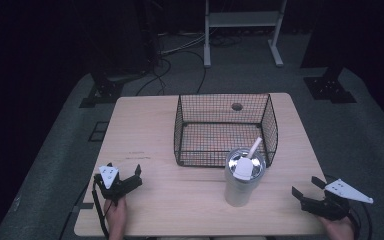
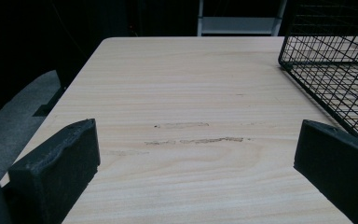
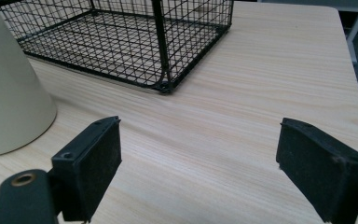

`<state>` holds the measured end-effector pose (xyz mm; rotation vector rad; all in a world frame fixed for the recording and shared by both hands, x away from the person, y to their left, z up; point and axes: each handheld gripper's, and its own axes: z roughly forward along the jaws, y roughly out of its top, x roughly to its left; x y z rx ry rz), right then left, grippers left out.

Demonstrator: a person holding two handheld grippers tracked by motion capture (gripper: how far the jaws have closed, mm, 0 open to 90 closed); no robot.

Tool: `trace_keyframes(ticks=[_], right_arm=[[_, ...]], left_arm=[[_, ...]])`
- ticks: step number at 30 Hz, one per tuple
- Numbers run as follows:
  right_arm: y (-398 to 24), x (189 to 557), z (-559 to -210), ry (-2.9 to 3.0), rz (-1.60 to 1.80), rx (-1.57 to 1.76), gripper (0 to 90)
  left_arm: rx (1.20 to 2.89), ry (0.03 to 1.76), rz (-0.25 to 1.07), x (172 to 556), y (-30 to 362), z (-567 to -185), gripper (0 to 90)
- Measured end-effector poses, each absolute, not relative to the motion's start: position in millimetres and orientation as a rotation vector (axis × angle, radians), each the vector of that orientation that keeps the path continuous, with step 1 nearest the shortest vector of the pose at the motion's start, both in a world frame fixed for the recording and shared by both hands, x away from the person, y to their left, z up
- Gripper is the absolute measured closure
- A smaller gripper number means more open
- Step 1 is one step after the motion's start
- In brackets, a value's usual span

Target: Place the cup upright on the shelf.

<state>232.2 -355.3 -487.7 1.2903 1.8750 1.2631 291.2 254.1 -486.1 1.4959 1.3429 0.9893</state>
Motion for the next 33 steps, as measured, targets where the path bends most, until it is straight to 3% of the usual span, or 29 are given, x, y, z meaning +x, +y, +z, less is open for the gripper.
trace_keyframes(ticks=[33], right_arm=[[-287.7, 218.4, -461.6, 2.133, 1.416, 0.913, 12.2]], left_arm=[[1.523, 1.310, 1.000, 290.1, 250.9, -486.8, 0.0]])
